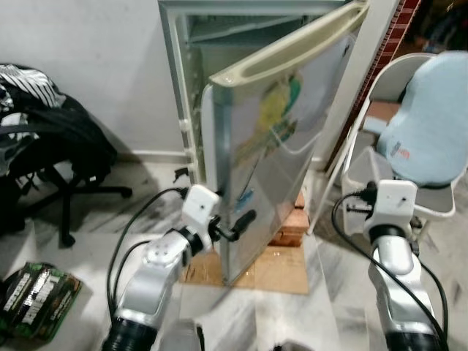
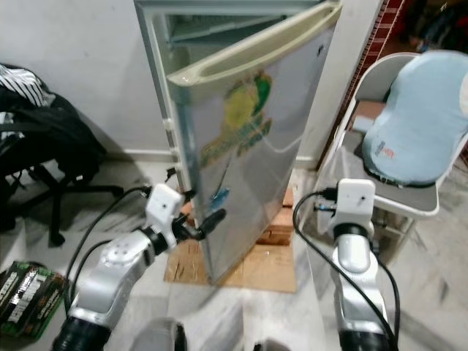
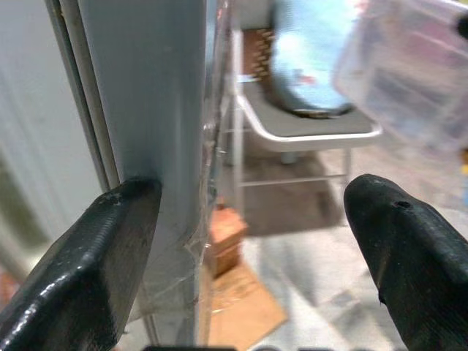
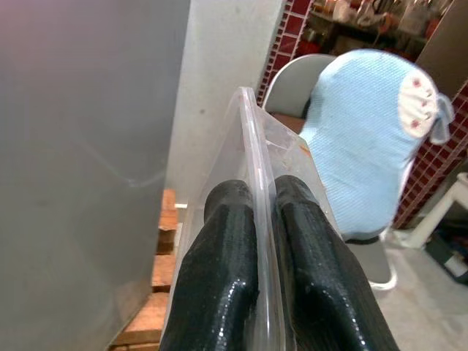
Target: Restocking fridge
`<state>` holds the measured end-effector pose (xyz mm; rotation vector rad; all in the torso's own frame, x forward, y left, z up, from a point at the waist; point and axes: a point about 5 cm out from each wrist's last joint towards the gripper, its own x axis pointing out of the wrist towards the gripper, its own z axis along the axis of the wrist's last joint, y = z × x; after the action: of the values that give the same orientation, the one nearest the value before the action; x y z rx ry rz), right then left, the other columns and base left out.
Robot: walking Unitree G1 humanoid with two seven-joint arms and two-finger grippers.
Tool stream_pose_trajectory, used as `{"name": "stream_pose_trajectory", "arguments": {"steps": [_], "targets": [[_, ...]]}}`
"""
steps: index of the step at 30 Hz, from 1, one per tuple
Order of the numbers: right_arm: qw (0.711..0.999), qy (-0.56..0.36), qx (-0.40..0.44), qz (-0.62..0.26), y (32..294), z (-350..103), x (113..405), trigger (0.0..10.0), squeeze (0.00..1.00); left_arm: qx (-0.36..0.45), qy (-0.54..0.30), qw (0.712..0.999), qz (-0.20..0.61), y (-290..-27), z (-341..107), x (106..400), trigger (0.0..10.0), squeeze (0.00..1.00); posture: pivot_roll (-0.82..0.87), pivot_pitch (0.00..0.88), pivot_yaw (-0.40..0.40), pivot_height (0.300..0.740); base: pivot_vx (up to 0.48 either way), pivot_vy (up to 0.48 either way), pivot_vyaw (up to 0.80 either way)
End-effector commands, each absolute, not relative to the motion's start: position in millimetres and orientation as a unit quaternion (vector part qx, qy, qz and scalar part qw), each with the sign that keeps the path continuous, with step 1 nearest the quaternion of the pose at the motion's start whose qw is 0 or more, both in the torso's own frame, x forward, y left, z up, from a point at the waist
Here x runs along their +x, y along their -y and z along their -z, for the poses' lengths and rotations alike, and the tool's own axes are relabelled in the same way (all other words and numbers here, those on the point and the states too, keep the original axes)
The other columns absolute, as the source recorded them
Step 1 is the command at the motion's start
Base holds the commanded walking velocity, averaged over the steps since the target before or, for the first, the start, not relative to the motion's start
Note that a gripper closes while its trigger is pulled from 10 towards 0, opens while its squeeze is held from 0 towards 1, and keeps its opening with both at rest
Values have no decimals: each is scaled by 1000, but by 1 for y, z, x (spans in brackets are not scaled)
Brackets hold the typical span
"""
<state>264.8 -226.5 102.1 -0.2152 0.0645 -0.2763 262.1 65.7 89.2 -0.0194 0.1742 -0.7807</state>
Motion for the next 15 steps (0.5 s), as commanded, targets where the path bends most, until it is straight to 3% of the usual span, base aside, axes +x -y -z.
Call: {"name": "stream_pose_trajectory", "arguments": {"steps": [1,3,9,11,15], "targets": [[986,-27,-105,130,221,-105,266,10000,0,1,-14,908,419,-44,-120,271,10000,0,-28,39,-39,740,0,-330,0],[985,-29,-106,130,221,-104,265,10000,0,1,-7,906,423,-40,-123,272,10000,0,-31,43,-36,740,0,-315,0],[985,-28,-106,131,221,-104,265,10000,0,-11,20,911,411,-34,-135,276,10000,0,-37,51,-25,740,0,0,0],[985,-25,-106,132,221,-106,265,10000,0,-12,35,937,348,-51,-137,278,10000,0,-39,54,-19,740,0,0,0],[985,-25,-107,134,224,-107,267,10000,0,-18,44,958,282,-76,-136,272,10000,0,-26,74,-33,740,0,0,0]]}}
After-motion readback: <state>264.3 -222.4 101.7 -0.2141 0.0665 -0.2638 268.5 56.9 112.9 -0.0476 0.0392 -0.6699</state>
